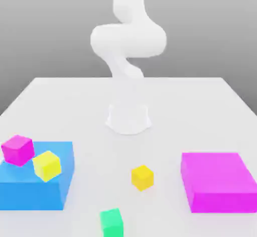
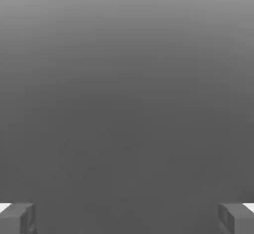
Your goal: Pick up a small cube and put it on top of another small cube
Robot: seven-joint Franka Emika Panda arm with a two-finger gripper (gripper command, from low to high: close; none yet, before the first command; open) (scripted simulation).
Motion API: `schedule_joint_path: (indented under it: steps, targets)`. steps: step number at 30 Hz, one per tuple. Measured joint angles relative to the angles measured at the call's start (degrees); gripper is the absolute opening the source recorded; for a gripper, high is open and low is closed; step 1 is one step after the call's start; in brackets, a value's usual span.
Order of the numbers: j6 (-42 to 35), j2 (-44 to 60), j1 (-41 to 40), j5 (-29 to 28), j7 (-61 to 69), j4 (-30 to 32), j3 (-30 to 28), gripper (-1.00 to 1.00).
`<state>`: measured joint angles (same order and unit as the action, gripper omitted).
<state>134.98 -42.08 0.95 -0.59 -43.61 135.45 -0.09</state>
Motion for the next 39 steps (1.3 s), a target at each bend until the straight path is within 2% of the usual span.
schedule_joint_path:
  steps: [12,18,26,27,34,39]
  targets:
    - [18.4,22.3,5.2,-2.0,14.0,20.7,-1.9,0.0]
    - [30.5,37.7,8.1,-0.4,24.4,32.1,-2.5,0.0]
    - [45.1,55.8,6.6,1.4,27.1,30.9,-0.2,0.0]
    - [46.0,56.9,6.4,1.4,27.2,30.7,0.0,-1.0]
    - [45.8,56.7,6.4,1.2,26.9,30.7,0.0,-1.0]
    - [38.4,47.7,7.0,0.2,26.2,32.4,-0.9,-1.0]
